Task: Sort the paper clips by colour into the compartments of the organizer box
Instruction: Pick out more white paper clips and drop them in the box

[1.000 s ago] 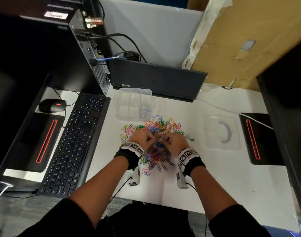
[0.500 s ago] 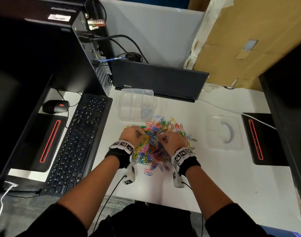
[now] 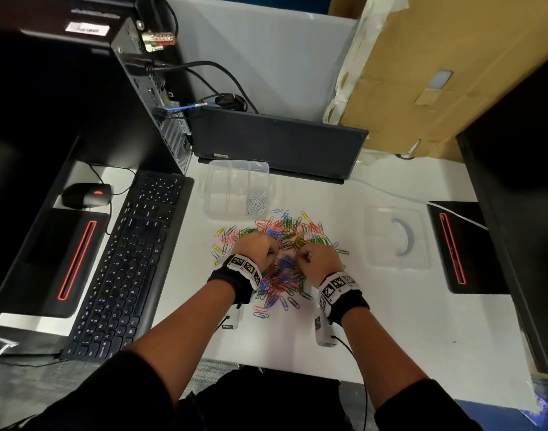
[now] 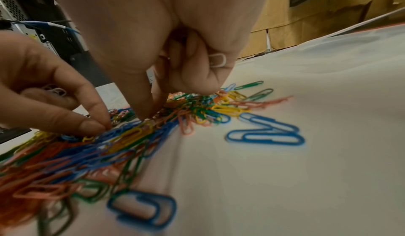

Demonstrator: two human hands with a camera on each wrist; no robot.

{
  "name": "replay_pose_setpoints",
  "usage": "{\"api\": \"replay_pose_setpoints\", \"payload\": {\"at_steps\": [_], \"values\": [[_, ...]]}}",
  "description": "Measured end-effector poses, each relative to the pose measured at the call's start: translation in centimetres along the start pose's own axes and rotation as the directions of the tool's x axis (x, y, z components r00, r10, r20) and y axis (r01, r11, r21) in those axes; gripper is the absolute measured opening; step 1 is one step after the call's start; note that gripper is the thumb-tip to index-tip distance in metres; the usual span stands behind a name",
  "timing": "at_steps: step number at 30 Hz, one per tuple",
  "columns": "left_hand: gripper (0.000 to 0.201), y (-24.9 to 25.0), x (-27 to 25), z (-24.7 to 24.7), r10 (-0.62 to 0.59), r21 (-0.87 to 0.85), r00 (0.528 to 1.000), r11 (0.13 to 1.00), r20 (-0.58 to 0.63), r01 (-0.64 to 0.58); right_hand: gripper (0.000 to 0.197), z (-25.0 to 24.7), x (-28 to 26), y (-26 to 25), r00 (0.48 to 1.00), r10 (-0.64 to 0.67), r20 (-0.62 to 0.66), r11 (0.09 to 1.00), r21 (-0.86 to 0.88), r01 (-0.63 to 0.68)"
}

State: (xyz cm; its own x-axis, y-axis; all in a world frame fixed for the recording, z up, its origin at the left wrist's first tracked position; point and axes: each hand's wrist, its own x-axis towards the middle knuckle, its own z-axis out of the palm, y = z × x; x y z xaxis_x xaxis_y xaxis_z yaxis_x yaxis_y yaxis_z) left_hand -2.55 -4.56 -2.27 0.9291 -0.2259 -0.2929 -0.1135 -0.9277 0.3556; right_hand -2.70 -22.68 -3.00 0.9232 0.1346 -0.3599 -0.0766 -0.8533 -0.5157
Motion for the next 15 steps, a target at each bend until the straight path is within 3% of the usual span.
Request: {"api": "replay_pose_setpoints", "payload": {"at_steps": [11,15], "values": [[0.016,-1.3,0.0,0.0,-0.034,-0.036,0.999,0.999,-0.007,0.034,0.008,0.1,-0.3,-1.1,0.998,-0.020,0.058,1.000,-0.007,0.021],[0.013,-2.2,-0.2,-0.3,-0.047,-0.077,0.999,0.996,0.001,0.047,0.006,0.0,-0.4,-0.3,0.992,-0.013,0.125,0.995,0.100,0.000]]}}
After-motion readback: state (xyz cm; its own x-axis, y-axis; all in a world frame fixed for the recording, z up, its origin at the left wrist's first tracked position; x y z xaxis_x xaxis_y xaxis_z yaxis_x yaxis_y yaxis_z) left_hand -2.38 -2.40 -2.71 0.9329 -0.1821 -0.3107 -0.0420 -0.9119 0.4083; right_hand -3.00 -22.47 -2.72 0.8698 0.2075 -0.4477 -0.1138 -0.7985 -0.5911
